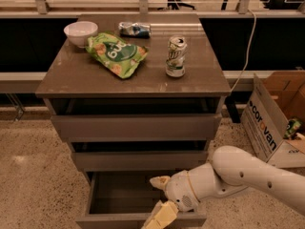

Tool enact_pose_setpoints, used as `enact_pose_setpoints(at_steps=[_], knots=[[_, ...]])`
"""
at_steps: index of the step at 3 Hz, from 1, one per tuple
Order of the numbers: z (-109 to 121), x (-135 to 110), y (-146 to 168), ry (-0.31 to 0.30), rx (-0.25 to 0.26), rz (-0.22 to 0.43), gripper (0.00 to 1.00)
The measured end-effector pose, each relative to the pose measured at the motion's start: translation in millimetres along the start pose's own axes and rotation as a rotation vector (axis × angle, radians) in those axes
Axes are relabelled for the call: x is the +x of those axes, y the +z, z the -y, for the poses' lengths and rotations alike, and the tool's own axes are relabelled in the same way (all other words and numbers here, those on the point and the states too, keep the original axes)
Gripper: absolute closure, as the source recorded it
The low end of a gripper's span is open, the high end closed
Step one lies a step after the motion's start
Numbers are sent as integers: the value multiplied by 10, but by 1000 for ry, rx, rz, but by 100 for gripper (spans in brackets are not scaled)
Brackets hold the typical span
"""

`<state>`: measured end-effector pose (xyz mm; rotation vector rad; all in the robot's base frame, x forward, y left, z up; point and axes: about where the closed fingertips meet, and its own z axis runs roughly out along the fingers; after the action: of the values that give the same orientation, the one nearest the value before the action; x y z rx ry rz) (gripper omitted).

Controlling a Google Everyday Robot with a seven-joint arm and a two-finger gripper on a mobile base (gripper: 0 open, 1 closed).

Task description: Close bottom drawer

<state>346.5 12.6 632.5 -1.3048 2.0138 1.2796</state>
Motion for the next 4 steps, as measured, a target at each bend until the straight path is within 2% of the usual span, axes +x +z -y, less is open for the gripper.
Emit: enact_pose_setpoints(at_steps=[1,2,3,4], knots=[[5,-6,28,0,-24,-9,0],[335,220,366,81,-140,28,0],[550,394,934,165,-243,121,0],[854,1018,1607,425,-295,175,0]])
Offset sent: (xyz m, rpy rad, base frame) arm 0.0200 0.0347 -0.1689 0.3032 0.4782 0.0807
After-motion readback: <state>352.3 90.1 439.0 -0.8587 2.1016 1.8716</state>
